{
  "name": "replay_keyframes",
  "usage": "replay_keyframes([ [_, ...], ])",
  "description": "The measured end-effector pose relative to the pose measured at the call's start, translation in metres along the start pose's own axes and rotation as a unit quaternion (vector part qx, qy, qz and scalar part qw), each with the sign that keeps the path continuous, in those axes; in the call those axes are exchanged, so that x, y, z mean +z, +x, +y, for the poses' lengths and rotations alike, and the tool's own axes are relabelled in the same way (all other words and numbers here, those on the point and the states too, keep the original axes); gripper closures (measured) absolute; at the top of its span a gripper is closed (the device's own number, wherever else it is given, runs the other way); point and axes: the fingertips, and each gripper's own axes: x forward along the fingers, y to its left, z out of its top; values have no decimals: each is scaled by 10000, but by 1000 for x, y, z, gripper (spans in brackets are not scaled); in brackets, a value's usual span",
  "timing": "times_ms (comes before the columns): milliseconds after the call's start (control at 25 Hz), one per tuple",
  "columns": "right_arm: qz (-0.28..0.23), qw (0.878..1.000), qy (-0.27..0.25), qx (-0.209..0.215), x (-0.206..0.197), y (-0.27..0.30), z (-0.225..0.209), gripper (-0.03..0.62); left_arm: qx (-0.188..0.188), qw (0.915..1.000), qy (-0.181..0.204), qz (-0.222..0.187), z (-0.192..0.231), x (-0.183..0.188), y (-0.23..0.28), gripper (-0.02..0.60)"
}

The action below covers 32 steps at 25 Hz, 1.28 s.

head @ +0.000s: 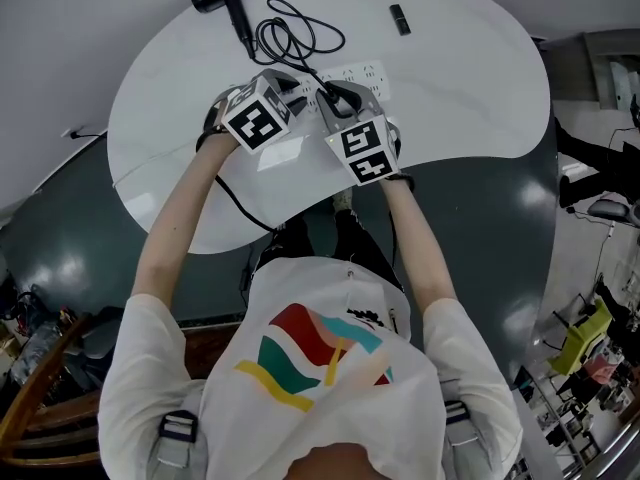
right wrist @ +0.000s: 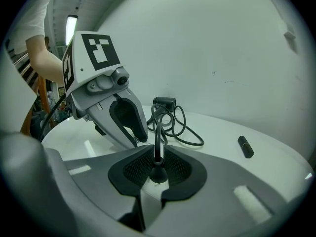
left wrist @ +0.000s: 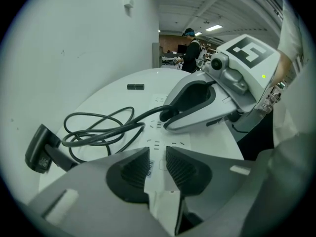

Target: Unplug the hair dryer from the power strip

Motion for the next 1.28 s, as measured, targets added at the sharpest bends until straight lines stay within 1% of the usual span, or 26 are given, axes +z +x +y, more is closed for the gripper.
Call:
replay_keyframes([
  [40, -9, 10000, -19, 8, 0, 0, 0, 520, -26, 10000, -9, 38, -1, 0, 1, 499],
  [200, -24, 10000, -84, 15, 0, -1, 0, 520, -135, 9995, -80, 280, -3, 1, 3, 499],
  [320, -160, 9998, -140, -28, 2, -1, 0, 523, -107, 9994, -140, 301, -1, 0, 3, 494],
  [480, -438, 9985, 320, -45, 4, -4, -2, 531, -101, 9992, -191, 335, -3, 0, 4, 489],
  [680, -659, 9954, 700, 35, 11, -2, -8, 536, -75, 9989, -338, 318, 3, 1, 3, 483],
  [760, -725, 9923, 1000, 121, 8, -2, -10, 536, -87, 9986, -302, 418, 2, 0, 4, 483],
  [920, -828, 9886, 1234, 252, 9, -5, -13, 536, -128, 9978, -255, 593, 1, 1, 5, 483],
  [1000, -940, 9842, 1475, 268, 9, -5, -14, 536, -146, 9975, -225, 660, 1, -2, 6, 483],
  [1160, -1178, 9711, 2060, 249, 8, -8, -19, 537, -136, 9975, -201, 668, 0, -2, 7, 483],
  [1200, -1197, 9709, 2057, 251, 9, -8, -19, 537, -135, 9975, -211, 667, 0, -2, 8, 483],
  [1280, -1158, 9772, 1762, 249, 11, -11, -16, 539, -163, 9973, -253, 670, -1, -1, 8, 483],
])
